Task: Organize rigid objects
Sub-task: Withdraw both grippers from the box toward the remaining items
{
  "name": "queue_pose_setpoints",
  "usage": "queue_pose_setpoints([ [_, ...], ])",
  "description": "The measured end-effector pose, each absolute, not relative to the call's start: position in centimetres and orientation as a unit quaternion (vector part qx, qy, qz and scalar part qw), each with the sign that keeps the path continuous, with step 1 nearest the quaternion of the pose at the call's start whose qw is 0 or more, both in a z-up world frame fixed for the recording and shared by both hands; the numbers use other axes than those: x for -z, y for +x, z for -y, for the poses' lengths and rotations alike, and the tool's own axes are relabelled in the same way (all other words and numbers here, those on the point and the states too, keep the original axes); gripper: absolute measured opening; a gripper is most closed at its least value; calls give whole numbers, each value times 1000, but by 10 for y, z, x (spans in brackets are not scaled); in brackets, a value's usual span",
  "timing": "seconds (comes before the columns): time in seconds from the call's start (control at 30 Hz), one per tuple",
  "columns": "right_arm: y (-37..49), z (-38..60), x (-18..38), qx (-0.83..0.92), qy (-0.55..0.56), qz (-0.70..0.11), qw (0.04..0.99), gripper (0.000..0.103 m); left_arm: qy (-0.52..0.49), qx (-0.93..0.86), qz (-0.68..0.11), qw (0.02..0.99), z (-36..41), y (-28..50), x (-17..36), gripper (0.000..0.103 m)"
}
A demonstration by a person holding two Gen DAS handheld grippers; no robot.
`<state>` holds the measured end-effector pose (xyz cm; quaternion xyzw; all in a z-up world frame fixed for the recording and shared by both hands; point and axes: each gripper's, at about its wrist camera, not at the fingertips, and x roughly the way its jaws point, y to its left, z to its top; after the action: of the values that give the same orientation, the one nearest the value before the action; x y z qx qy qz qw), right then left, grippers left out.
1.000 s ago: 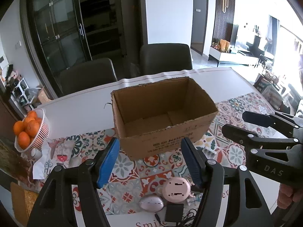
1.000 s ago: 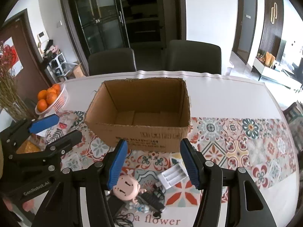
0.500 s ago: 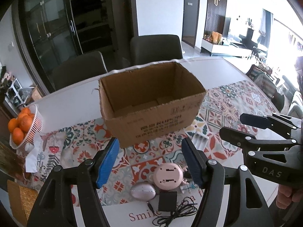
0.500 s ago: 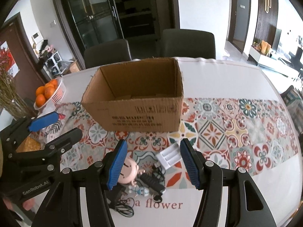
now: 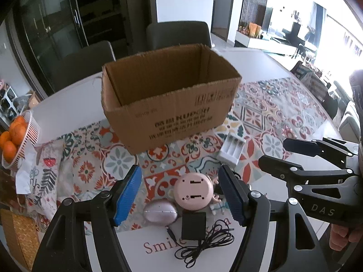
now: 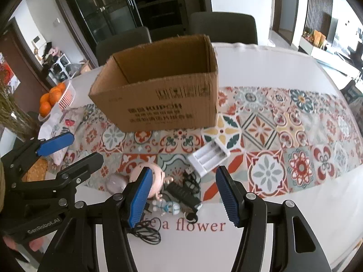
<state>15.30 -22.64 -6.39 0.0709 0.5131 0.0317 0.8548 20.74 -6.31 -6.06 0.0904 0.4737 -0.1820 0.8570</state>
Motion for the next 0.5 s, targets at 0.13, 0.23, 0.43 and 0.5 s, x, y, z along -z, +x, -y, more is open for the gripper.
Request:
queue_pose_setpoints([
  [0.13, 152, 226, 73, -32, 73, -524, 848, 59, 95, 183, -484, 850, 64, 207, 70, 69],
  [0.23, 150, 226, 81, -33, 74, -533, 842, 59, 97, 185, -491, 846, 65, 207, 76, 69],
  [0.43, 148, 227, 94, -31, 72, -548, 833, 59, 104, 187, -511, 833, 68, 208, 92, 70],
  [0.5, 148, 227, 100, -31, 72, -555, 828, 59, 105, 188, -517, 828, 70, 209, 98, 70],
])
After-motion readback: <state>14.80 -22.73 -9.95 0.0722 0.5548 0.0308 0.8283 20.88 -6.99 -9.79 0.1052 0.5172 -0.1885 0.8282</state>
